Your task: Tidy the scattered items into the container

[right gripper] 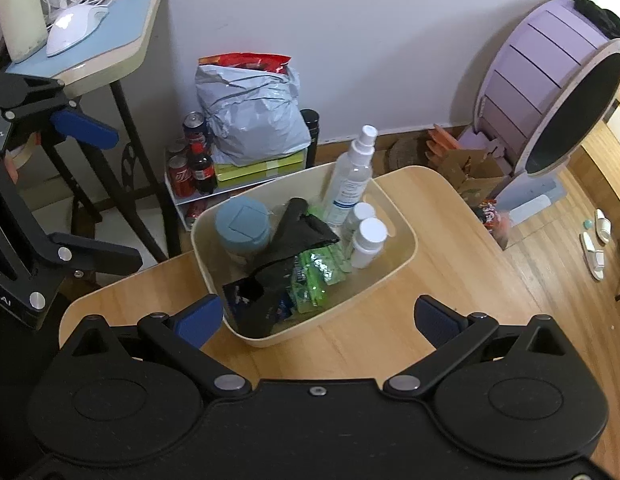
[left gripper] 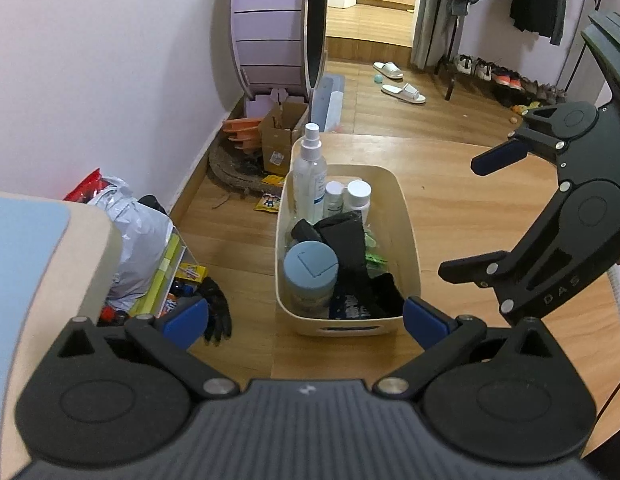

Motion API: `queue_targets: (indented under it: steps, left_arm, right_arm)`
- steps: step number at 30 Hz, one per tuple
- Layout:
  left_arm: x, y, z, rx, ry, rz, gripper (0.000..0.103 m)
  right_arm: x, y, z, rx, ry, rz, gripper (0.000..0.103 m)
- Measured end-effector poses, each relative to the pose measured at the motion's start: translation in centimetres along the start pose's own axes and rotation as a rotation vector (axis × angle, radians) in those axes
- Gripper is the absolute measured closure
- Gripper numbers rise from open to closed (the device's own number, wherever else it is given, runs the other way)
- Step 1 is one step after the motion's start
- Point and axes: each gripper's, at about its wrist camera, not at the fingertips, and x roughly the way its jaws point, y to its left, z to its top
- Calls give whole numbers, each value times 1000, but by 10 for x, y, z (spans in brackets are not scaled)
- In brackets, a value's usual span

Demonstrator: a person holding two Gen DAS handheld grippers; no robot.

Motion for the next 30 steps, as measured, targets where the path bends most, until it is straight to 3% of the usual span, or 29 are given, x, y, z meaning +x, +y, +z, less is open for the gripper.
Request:
queue_targets:
  steps: [10,30]
  left_arm:
    - [-5,8,-5,-29,3,-24,0]
    - [-12,12,-19,-8,-15,-76,0]
  right_arm:
    - [2,13,4,3,12,8,0]
    - [-4,31,-7,109,26,-64,0]
